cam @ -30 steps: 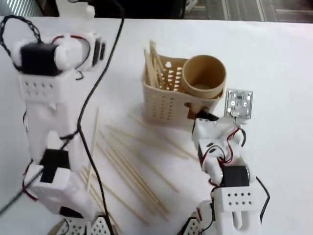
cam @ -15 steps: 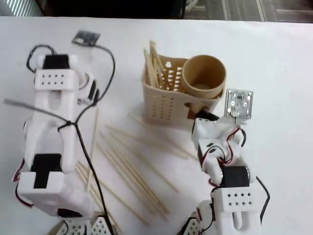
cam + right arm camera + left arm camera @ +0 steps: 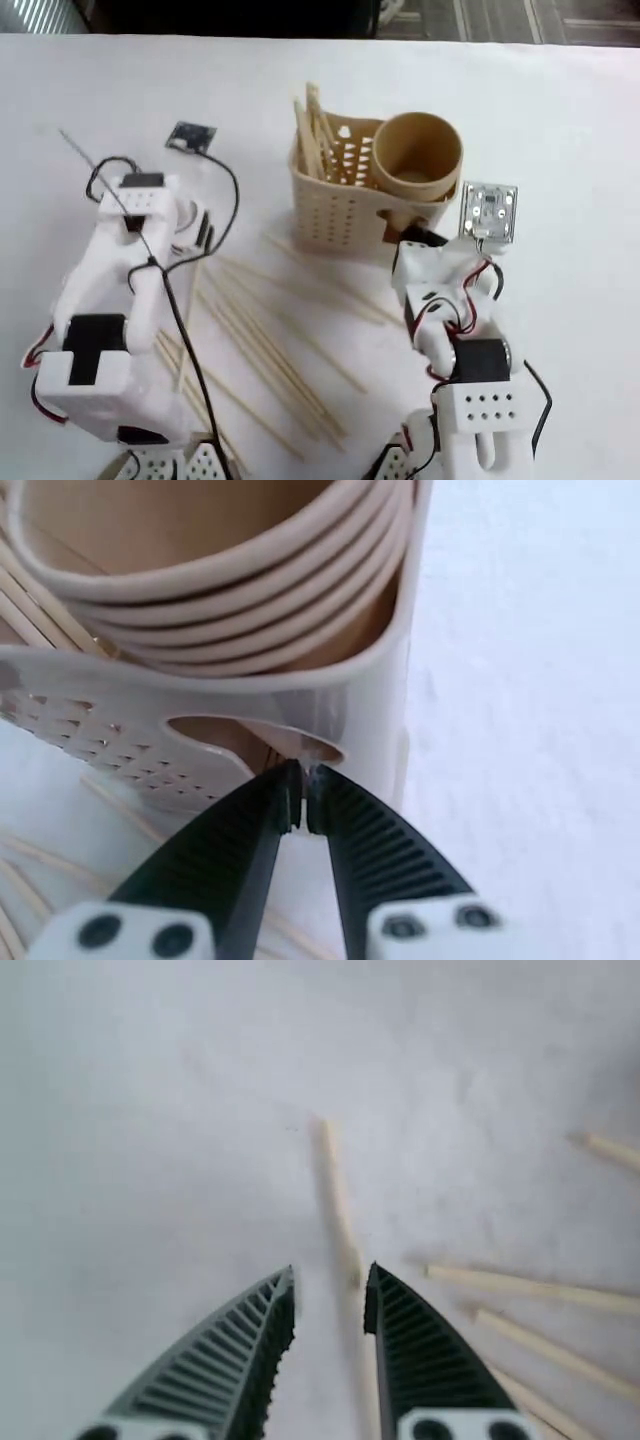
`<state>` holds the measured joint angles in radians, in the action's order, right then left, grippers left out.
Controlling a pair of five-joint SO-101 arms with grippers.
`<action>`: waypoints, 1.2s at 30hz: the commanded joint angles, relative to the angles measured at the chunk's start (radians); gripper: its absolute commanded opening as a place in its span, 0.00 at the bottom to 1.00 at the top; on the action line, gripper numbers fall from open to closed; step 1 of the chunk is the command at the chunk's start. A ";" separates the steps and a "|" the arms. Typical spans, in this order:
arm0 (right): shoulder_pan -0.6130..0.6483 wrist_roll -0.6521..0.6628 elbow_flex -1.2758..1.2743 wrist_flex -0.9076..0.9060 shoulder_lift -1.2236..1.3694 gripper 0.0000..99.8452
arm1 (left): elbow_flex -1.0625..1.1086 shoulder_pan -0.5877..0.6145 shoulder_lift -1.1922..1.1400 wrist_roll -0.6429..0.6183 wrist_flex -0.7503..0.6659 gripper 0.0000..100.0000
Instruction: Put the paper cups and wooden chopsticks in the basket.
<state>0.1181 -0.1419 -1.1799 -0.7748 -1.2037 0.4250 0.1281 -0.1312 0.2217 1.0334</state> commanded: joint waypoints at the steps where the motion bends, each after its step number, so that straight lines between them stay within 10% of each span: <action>1: 0.007 -0.002 0.006 0.016 -0.018 0.03 | 0.028 -0.042 0.047 0.008 -0.051 0.13; 14: 0.005 -0.002 0.005 0.016 -0.018 0.03 | 0.091 -0.064 0.021 0.005 -0.083 0.05; 36: 0.004 -0.002 0.003 0.016 -0.019 0.03 | -0.605 -0.194 0.292 -0.044 0.459 0.02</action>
<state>0.1181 -0.1419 -1.1799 -0.7748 -1.2037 -0.0430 -0.0284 0.0391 0.2140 1.4676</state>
